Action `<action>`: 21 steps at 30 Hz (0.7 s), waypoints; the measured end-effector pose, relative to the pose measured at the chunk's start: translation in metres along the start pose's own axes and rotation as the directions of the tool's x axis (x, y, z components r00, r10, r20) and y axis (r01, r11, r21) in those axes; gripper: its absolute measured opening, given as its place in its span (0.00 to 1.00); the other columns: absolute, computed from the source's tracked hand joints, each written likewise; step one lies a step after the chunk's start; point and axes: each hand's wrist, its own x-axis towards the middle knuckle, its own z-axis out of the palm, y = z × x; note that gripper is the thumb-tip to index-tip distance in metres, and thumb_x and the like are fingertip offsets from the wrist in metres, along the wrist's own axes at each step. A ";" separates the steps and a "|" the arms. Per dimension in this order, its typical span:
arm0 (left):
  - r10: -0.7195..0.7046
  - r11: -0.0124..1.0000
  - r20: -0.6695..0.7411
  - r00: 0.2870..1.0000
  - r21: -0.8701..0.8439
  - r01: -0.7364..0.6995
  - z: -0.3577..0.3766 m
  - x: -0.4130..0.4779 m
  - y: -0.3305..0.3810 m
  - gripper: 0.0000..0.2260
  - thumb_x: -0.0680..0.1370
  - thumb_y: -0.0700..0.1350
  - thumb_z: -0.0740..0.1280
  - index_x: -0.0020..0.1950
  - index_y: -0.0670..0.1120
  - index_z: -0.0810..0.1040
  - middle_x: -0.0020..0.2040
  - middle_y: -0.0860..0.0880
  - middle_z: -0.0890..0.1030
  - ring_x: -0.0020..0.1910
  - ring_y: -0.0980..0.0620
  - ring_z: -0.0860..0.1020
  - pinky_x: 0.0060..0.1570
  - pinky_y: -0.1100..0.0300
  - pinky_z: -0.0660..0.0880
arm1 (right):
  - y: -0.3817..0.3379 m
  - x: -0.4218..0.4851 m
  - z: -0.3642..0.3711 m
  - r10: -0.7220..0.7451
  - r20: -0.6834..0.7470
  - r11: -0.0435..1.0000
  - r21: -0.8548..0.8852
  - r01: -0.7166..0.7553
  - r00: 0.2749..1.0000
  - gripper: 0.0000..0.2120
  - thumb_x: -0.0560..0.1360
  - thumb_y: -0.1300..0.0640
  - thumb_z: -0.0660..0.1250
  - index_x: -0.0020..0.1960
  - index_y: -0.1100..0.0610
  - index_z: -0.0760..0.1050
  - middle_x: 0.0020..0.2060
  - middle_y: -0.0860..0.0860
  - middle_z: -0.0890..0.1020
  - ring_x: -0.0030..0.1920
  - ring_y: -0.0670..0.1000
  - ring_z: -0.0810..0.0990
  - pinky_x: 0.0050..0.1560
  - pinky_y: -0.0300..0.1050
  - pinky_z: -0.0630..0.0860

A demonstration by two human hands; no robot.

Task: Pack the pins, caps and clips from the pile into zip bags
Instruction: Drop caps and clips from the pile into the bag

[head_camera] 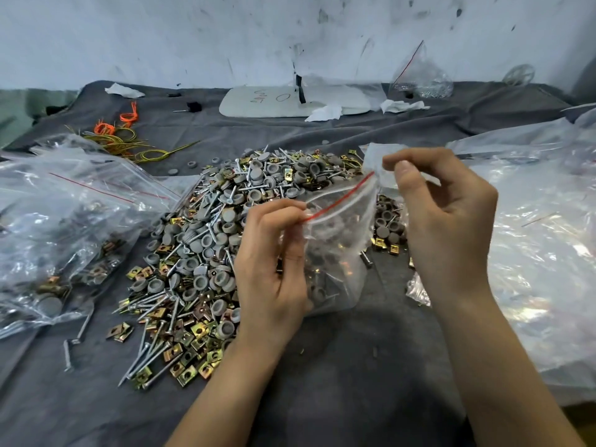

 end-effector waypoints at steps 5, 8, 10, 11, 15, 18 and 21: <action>-0.003 0.999 -0.219 0.976 0.047 0.014 -0.008 0.003 -0.005 0.08 0.82 0.40 0.56 0.55 0.52 0.70 0.53 0.55 0.74 0.54 0.57 0.75 0.55 0.62 0.70 | 0.044 -0.003 0.011 0.308 0.191 0.917 -0.320 -0.238 0.932 0.09 0.75 0.63 0.68 0.49 0.49 0.80 0.41 0.43 0.81 0.41 0.38 0.78 0.47 0.36 0.76; -0.061 0.998 -0.274 0.960 -0.003 0.063 -0.013 0.005 -0.003 0.09 0.83 0.42 0.55 0.55 0.56 0.70 0.53 0.55 0.74 0.53 0.41 0.77 0.53 0.45 0.74 | 0.054 -0.007 0.020 0.358 0.286 0.862 -0.467 -0.197 0.889 0.08 0.74 0.63 0.69 0.49 0.52 0.81 0.41 0.45 0.81 0.38 0.39 0.76 0.39 0.26 0.69; -0.056 0.998 -0.286 0.957 0.013 0.063 -0.013 0.006 -0.003 0.09 0.83 0.42 0.55 0.54 0.55 0.71 0.53 0.56 0.74 0.53 0.41 0.77 0.53 0.43 0.74 | 0.054 -0.010 0.025 0.342 0.326 0.853 -0.500 -0.146 0.881 0.07 0.74 0.62 0.69 0.50 0.53 0.82 0.43 0.47 0.82 0.41 0.43 0.77 0.42 0.31 0.70; -0.061 0.998 -0.284 0.957 0.001 0.064 -0.013 0.006 -0.003 0.09 0.83 0.43 0.56 0.55 0.56 0.71 0.53 0.56 0.74 0.53 0.40 0.77 0.53 0.41 0.74 | 0.054 -0.011 0.028 0.328 0.344 0.850 -0.513 -0.116 0.880 0.07 0.74 0.62 0.70 0.50 0.54 0.82 0.44 0.47 0.83 0.44 0.45 0.77 0.46 0.35 0.71; -0.050 0.998 -0.284 0.957 0.031 0.062 -0.013 0.005 -0.004 0.10 0.82 0.42 0.56 0.58 0.56 0.70 0.53 0.57 0.73 0.53 0.49 0.75 0.54 0.50 0.73 | 0.054 -0.016 0.036 0.304 0.365 0.791 -0.611 -0.020 0.880 0.04 0.75 0.57 0.70 0.50 0.52 0.80 0.46 0.50 0.82 0.51 0.53 0.77 0.51 0.49 0.76; -0.060 0.997 -0.281 0.958 0.018 0.068 -0.013 0.005 -0.004 0.09 0.82 0.42 0.56 0.55 0.55 0.71 0.53 0.54 0.73 0.52 0.48 0.74 0.52 0.50 0.72 | 0.055 -0.018 0.037 0.261 0.362 0.751 -0.659 0.048 0.895 0.05 0.75 0.55 0.69 0.51 0.51 0.79 0.47 0.50 0.80 0.54 0.56 0.72 0.50 0.49 0.72; -0.052 0.998 -0.268 0.962 0.032 0.063 -0.014 0.004 -0.004 0.09 0.82 0.41 0.55 0.55 0.54 0.70 0.52 0.54 0.73 0.51 0.50 0.74 0.52 0.54 0.71 | 0.058 -0.018 0.036 0.198 0.372 0.744 -0.659 0.108 0.907 0.08 0.77 0.53 0.67 0.53 0.53 0.79 0.48 0.51 0.79 0.54 0.56 0.71 0.51 0.49 0.69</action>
